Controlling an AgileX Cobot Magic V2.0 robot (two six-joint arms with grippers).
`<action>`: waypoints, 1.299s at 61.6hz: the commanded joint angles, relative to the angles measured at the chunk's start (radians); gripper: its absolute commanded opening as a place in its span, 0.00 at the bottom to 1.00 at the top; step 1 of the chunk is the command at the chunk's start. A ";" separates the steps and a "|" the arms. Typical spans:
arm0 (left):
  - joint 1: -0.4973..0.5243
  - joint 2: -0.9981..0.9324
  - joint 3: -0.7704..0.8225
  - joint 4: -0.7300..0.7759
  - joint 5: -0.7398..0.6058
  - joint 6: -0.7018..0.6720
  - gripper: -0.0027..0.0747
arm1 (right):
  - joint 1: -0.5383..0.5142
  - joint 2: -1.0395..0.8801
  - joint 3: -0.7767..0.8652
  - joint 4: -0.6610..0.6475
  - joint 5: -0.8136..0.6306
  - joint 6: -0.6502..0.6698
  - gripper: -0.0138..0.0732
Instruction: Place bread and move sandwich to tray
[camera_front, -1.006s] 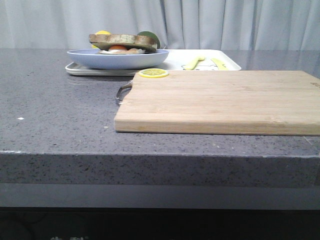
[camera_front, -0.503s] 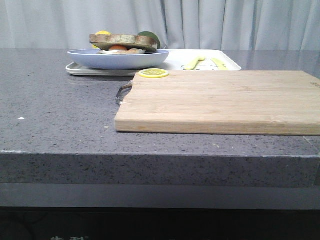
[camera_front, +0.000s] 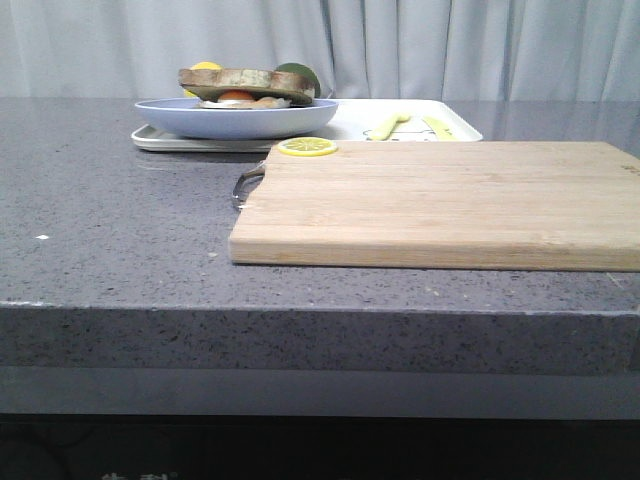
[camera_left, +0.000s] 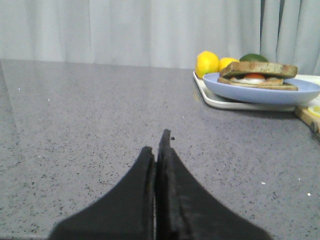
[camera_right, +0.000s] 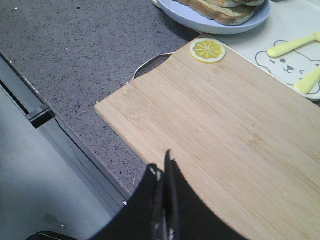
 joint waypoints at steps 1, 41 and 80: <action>-0.007 -0.022 0.003 0.087 -0.096 -0.121 0.01 | -0.001 -0.008 -0.026 0.019 -0.057 -0.004 0.08; 0.009 -0.022 0.003 0.037 -0.098 -0.070 0.01 | -0.001 -0.008 -0.026 0.019 -0.057 -0.004 0.08; 0.009 -0.022 0.003 0.037 -0.098 -0.070 0.01 | -0.001 -0.008 -0.026 0.019 -0.057 -0.004 0.08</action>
